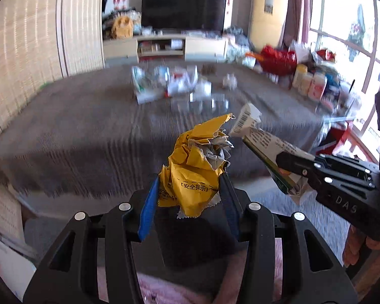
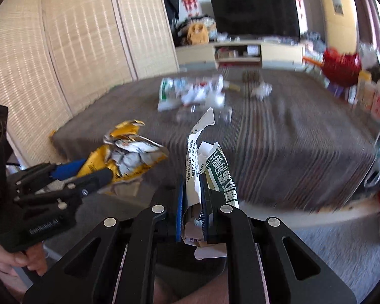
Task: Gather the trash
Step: 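Carry both items down to the bin and open both tools to drop them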
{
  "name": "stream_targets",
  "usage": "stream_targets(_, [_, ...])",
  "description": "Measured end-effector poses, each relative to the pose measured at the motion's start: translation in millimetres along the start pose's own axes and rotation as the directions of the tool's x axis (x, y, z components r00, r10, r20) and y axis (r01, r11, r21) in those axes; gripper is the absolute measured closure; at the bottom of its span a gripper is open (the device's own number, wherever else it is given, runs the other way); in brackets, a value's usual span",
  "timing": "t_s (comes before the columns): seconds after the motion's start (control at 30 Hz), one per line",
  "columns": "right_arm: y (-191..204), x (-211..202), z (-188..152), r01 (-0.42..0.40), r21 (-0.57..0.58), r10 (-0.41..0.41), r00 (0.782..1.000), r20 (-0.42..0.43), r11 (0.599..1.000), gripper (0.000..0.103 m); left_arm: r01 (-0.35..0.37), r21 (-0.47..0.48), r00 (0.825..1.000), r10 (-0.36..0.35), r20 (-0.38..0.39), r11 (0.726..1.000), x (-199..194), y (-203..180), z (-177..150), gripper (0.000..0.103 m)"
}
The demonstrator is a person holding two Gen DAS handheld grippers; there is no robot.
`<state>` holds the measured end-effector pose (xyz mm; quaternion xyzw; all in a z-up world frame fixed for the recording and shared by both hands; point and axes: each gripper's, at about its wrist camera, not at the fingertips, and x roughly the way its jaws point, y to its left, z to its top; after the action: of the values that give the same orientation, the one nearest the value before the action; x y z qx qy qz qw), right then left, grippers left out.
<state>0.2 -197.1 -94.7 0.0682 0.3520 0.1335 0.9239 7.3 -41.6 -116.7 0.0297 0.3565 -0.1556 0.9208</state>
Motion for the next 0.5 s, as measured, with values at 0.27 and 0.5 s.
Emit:
stream_targets(0.27, [-10.9,51.8,-27.7,-0.016,0.059,0.026,0.985,-0.171,0.998,0.09,0.016,-0.039,0.985,-0.023,-0.171,0.999,57.7,3.9,-33.8,0.058])
stream_targets(0.5, [-26.0,94.3,-43.1,-0.017,0.136,0.056,0.957,-0.284,0.99,0.09,0.026,-0.054,0.958,-0.041,-0.285,0.998,105.0,8.6,-53.1,0.058])
